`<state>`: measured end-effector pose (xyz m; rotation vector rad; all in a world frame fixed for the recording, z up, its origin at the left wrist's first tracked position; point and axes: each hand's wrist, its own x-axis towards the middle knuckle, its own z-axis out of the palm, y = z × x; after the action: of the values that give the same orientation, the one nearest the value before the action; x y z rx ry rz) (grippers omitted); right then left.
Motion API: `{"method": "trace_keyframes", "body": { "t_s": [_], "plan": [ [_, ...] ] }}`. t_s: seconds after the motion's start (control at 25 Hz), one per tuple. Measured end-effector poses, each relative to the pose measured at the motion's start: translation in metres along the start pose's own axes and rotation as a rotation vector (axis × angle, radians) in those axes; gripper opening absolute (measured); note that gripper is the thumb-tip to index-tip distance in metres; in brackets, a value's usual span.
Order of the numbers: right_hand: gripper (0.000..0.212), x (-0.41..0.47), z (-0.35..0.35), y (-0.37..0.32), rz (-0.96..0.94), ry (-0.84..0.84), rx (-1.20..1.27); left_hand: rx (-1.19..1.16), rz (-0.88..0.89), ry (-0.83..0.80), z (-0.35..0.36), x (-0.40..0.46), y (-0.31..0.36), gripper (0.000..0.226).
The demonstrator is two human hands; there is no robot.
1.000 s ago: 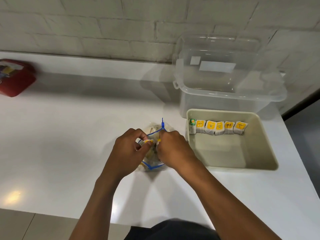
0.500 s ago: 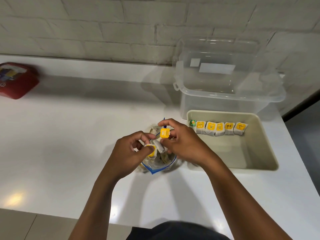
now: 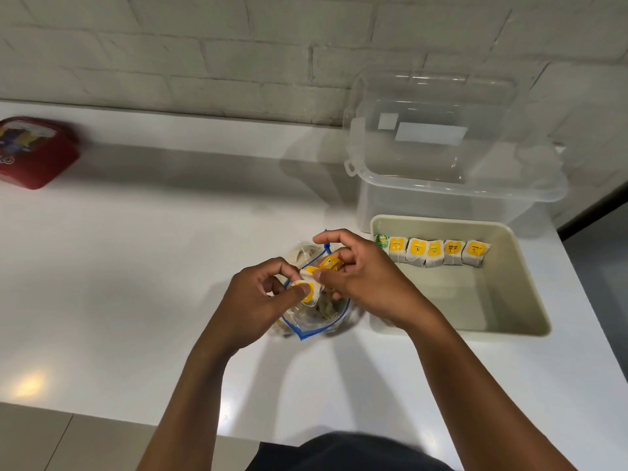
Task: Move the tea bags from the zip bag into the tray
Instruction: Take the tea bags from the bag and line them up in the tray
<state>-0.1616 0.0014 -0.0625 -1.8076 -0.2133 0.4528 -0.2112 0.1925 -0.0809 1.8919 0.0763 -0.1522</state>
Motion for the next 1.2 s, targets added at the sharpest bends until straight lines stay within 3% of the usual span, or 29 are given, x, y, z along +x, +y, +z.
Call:
{"method": "trace_keyframes", "body": {
  "t_s": [0.16, 0.36, 0.6, 1.0, 1.2],
  "plan": [
    [0.03, -0.002, -0.003, 0.001, 0.047, 0.056, 0.019, -0.043, 0.006, 0.025, -0.004, -0.001, 0.0, 0.007],
    [0.026, -0.01, -0.005, -0.004, 0.053, -0.014, -0.176, -0.044, 0.024, 0.042, -0.008, -0.002, -0.002, 0.008],
    [0.009, -0.007, 0.002, -0.008, -0.073, -0.013, -0.064, -0.122, 0.09, 0.048, -0.006, -0.001, -0.002, 0.007],
    [0.009, -0.007, -0.006, -0.011, -0.02, 0.097, 0.163, -0.147, 0.112, -0.009, -0.002, -0.003, 0.001, 0.007],
    [0.006, -0.008, -0.004, -0.012, -0.068, 0.109, 0.154, -0.186, 0.148, -0.027, 0.002, -0.002, 0.003, 0.008]
  ]
}}
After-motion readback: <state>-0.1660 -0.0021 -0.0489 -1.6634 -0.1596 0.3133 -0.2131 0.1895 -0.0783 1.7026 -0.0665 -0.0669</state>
